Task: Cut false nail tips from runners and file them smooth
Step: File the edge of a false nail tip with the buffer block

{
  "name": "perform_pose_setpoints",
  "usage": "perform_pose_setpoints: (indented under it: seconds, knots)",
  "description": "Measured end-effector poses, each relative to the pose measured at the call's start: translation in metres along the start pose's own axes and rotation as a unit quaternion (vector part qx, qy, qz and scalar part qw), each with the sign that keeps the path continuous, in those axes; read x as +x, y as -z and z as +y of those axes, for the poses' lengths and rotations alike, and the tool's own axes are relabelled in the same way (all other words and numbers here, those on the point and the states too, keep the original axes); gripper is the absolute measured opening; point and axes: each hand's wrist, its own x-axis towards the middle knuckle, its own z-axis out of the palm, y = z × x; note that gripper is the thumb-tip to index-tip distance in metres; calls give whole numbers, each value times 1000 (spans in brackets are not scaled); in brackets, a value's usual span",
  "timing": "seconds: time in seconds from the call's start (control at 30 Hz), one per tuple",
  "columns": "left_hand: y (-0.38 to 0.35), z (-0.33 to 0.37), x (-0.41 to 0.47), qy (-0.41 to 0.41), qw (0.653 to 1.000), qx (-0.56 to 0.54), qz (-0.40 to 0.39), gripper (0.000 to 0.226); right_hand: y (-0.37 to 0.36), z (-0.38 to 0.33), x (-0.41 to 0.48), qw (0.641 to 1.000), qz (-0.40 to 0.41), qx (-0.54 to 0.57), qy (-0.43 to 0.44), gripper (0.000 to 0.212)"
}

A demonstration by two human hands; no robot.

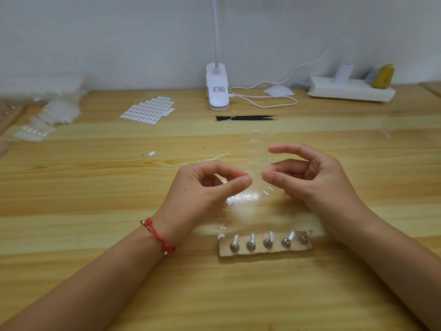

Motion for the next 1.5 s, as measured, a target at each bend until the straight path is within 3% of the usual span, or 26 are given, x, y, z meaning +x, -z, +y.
perform_pose_setpoints:
  seconds: [0.17, 0.53, 0.87, 1.07, 1.37, 1.5]
  knots:
    - [0, -1, 1, 8, 1000, 9, -2, 23, 0, 0, 1, 1000, 3, 0, -13, 44]
    - [3, -2, 1, 8, 1000, 16, -26, 23, 6, 3, 3, 993, -80, 64, -57, 47]
    - [1, -1, -1, -3, 998, 25, -54, 27, 4, 7, 2, 988, -127, 61, -57, 36]
    - [2, -1, 0, 14, 999, 24, -23, 27, 5, 7, 4, 995, -57, 54, -65, 36]
    - [1, -3, 0, 1, 999, 16, -30, 20, 2, 6, 3, 999, -25, 8, -29, 35]
    - [2, -3, 0, -6, 999, 21, -38, 19, 3, 11, 4, 999, -4, -52, -11, 24]
